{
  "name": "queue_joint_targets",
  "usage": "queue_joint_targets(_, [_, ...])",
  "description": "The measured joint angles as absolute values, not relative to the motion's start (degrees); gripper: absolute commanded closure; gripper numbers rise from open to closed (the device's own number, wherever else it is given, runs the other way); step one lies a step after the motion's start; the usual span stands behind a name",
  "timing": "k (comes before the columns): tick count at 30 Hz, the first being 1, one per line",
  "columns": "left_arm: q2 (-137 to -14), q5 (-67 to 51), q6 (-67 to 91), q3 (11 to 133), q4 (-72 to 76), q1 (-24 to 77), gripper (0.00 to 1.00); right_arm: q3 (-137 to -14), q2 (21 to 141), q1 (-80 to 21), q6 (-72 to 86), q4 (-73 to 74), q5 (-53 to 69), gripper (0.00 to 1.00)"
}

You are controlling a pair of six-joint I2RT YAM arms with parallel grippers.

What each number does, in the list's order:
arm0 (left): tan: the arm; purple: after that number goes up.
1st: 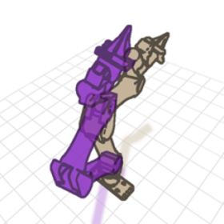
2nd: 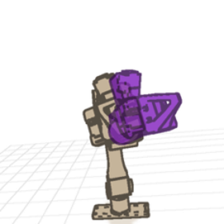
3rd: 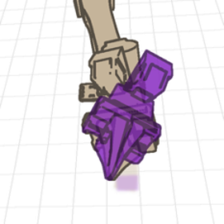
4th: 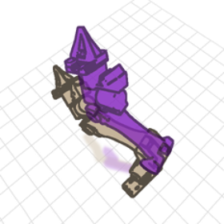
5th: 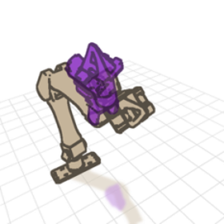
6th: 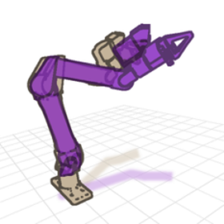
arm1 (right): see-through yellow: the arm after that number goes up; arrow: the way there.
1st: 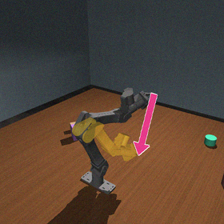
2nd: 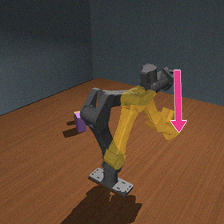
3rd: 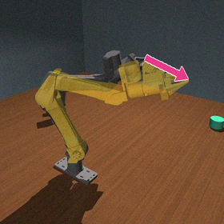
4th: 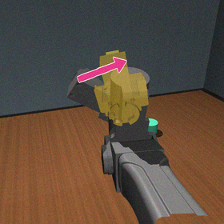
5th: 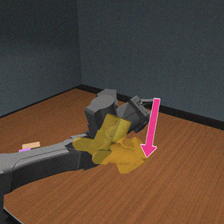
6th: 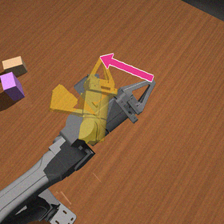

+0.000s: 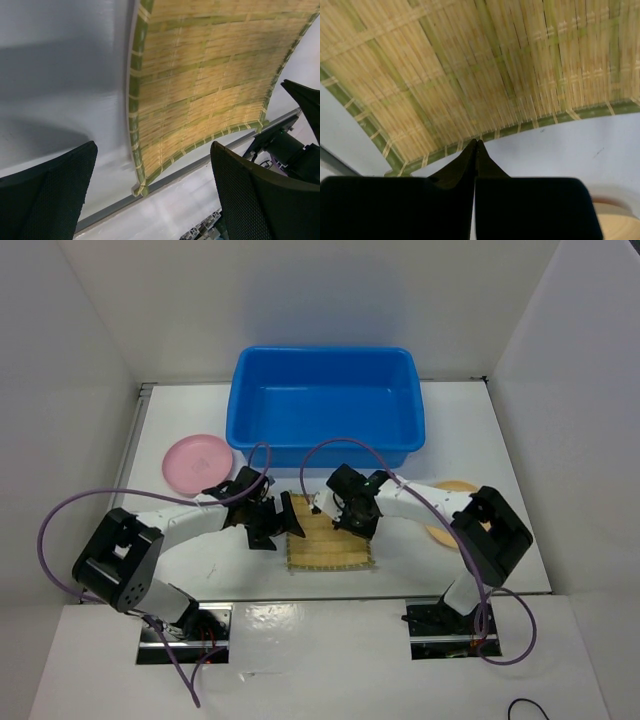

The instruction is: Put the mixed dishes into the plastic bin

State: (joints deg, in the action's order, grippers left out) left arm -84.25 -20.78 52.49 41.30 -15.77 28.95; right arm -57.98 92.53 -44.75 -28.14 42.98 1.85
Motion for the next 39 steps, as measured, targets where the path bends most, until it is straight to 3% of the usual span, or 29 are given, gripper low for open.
queue_joint_targets(16, [-90.11, -29.80, 53.32, 40.62, -5.85, 27.97, 0.00, -61.32, 100.12, -36.95, -28.40, 40.56, 6.42, 1.00])
queue_joint_targets(20, [-92.09, -32.10, 53.45, 40.49, -2.02, 27.97, 0.19, -61.32, 100.16, -36.45, -28.86, 40.58, 6.72, 1.00])
queue_joint_targets(21, [-92.77, -32.82, 53.65, 40.32, -0.80, 27.97, 0.37, -61.30, 100.16, -36.45, -28.99, 40.60, 6.76, 1.00])
queue_joint_targets(25, [-95.44, -33.50, 53.91, 39.09, 2.11, 27.81, 0.73, -61.30, 100.18, -36.12, -29.47, 40.66, 6.70, 1.00])
queue_joint_targets(28, [-96.42, -35.90, 54.85, 38.72, 3.70, 27.57, 0.86, -61.23, 100.18, -35.77, -29.65, 41.28, 6.26, 1.00])
queue_joint_targets(29, [-96.60, -35.99, 54.81, 38.74, 4.40, 27.66, 0.97, -61.17, 100.16, -35.51, -29.67, 41.32, 6.28, 1.00])
queue_joint_targets(39, [-96.73, -36.95, 54.76, 38.72, 5.58, 28.08, 1.00, -60.49, 99.15, -34.83, -29.67, 41.15, 6.39, 1.00])
